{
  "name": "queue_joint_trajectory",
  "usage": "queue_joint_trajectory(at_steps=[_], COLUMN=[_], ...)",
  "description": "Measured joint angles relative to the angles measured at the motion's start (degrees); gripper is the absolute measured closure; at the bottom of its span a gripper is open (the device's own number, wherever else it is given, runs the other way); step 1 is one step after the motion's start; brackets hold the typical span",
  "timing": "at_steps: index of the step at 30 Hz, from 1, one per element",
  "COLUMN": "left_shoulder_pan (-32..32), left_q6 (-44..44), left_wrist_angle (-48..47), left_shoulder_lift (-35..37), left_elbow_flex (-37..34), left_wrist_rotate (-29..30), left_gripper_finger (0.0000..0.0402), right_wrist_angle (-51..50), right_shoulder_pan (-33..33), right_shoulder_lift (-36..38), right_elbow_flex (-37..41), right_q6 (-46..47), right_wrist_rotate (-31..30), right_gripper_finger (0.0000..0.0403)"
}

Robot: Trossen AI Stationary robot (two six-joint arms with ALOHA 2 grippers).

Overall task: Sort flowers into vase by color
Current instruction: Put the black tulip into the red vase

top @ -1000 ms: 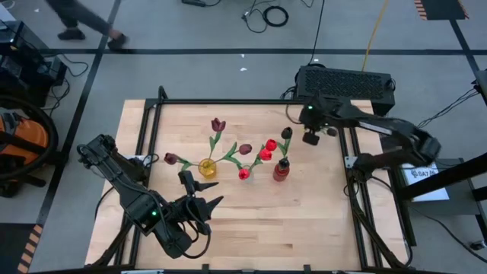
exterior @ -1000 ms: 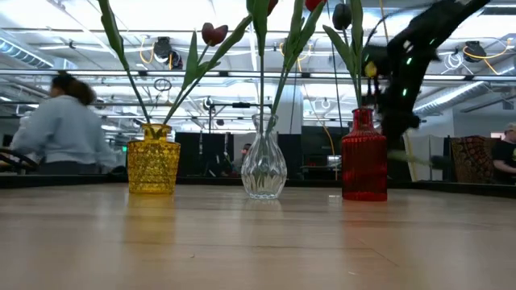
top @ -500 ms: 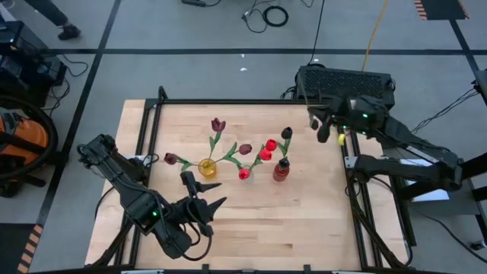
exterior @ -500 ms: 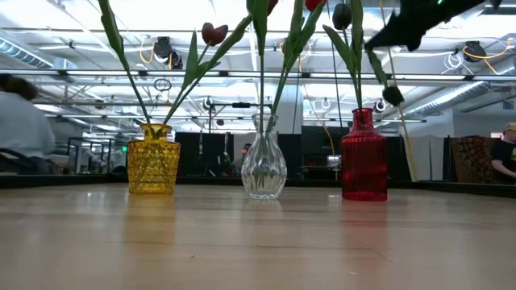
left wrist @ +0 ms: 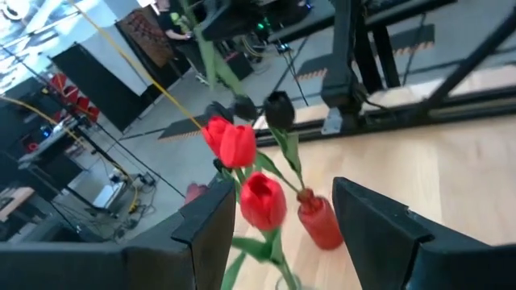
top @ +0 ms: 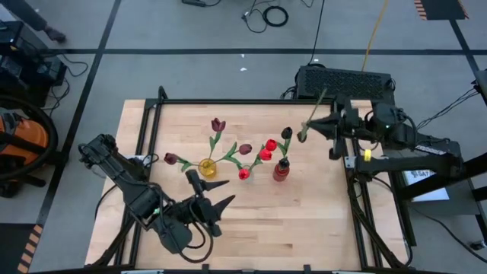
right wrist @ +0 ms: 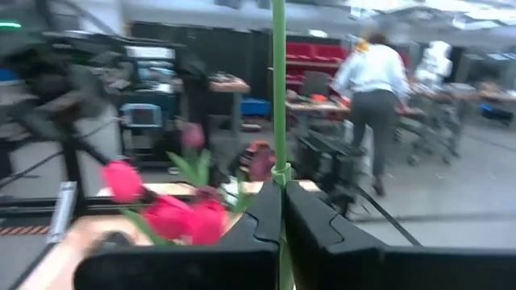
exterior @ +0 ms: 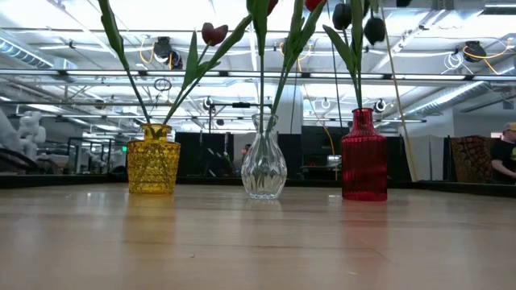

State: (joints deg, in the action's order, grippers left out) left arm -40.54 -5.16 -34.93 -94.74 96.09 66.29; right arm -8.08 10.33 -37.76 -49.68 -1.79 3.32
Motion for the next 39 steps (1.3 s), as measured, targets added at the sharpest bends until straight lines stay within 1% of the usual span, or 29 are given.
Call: queue_joint_trajectory(at_steps=[3,5,7,9,11,14,16,19,22,24,27,31,34,36,38,39], left_shoulder_pan=[1.54,2.59,3.78,5.03,6.17,8.02,9.20,10.42,11.60,12.21,13.03,13.22,13.15,13.15,13.07,13.01], left_q6=[0.68,1.76,3.22,5.92,10.20,18.39,22.66,26.56,27.91,28.05,26.34,22.68,18.92,16.06,15.36,16.68], left_wrist_angle=[2.04,3.25,5.44,9.47,14.46,23.19,28.49,33.60,35.50,36.37,38.53,41.27,42.61,43.19,43.60,43.66], left_shoulder_lift=[-0.21,-0.74,-1.46,-2.16,-2.72,-4.00,-4.83,-5.33,-5.99,-6.51,-7.30,-8.77,-9.09,-9.07,-9.07,-9.07], left_elbow_flex=[0.00,0.02,0.02,0.02,0.02,0.02,0.02,0.02,0.02,0.02,0.02,0.02,0.02,0.02,0.02,0.02], left_wrist_rotate=[-0.03,-0.07,-0.40,-1.71,-4.78,-11.33,-15.30,-19.45,-23.03,-25.86,-29.62,-31.06,-31.51,-32.83,-34.72,-36.04], left_gripper_finger=[0.0188,0.0188,0.0188,0.0188,0.0188,0.0188,0.0188,0.0188,0.0188,0.0188,0.0188,0.0188,0.0188,0.0188,0.0188,0.0188], right_wrist_angle=[2.19,1.87,-1.52,-4.88,-6.42,-7.14,-7.96,-8.66,-8.59,-9.02,-10.51,-12.54,-13.82,-13.99,-14.06,-14.04], right_shoulder_pan=[-4.79,-7.91,-10.82,-13.18,-15.24,-19.07,-21.74,-25.21,-28.21,-29.98,-32.47,-36.19,-39.41,-41.67,-43.89,-44.81], right_shoulder_lift=[-1.03,-1.95,-2.87,-3.79,-4.48,-5.48,-6.55,-8.31,-9.54,-10.19,-10.40,-10.25,-10.47,-10.76,-11.27,-11.58], right_elbow_flex=[-1.05,-2.13,-3.45,-4.39,-4.54,-4.60,-4.61,-4.61,-4.61,-4.61,-4.61,-4.61,-4.61,-4.61,-4.61,-4.61], right_q6=[-2.29,-7.26,-12.36,-14.57,-15.70,-18.29,-21.73,-26.25,-27.56,-28.68,-29.56,-29.65,-31.14,-31.97,-31.85,-31.40], right_wrist_rotate=[-0.19,-0.87,-4.92,-10.01,-12.45,-12.04,-12.07,-14.16,-18.68,-21.75,-24.72,-28.03,-32.34,-35.28,-37.92,-38.99], right_gripper_finger=[0.0402,0.0402,0.0402,0.0402,0.0402,0.0402,0.0402,0.0402,0.0402,0.0402,0.0402,0.0402,0.0402,0.0402,0.0402,0.0402])
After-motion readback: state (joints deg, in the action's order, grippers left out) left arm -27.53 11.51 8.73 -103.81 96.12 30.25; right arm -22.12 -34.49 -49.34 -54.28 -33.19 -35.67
